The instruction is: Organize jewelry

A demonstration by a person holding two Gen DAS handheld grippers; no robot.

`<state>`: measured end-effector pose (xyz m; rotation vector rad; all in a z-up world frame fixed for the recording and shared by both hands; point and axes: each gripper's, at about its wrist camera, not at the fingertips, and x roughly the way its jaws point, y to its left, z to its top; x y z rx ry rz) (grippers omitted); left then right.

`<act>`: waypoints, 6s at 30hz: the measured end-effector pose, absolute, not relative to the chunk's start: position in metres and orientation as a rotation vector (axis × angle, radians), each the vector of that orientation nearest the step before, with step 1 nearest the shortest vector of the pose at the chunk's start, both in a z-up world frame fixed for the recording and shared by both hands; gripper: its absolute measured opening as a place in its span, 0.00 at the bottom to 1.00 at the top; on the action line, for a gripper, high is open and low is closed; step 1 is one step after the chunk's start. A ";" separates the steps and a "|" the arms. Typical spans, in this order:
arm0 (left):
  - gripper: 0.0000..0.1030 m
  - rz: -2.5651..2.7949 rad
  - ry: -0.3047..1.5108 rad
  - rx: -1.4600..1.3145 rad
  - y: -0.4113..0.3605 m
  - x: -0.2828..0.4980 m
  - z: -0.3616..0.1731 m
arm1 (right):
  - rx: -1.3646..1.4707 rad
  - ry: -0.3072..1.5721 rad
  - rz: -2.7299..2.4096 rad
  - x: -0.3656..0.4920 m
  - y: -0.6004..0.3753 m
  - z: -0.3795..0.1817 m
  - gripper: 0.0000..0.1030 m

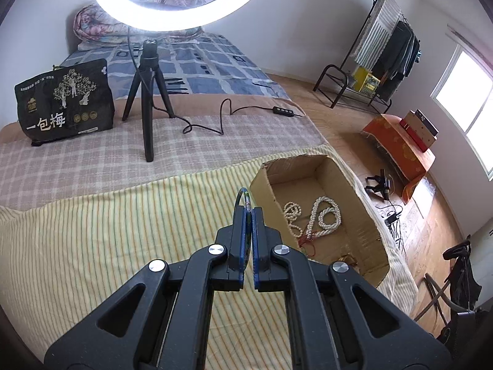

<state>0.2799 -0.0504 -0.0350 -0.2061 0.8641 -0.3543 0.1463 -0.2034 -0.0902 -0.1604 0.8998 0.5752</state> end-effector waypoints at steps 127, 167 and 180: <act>0.79 -0.227 0.590 -0.031 -0.055 0.161 0.046 | -0.164 0.648 0.118 0.150 -0.271 -0.005 0.78; 1.00 -0.191 0.584 0.065 -0.046 0.095 0.018 | -0.114 0.607 0.099 0.131 -0.261 -0.002 0.79; 1.00 -0.195 0.586 0.063 -0.047 0.095 0.017 | -0.110 0.616 0.075 0.132 -0.264 -0.003 0.79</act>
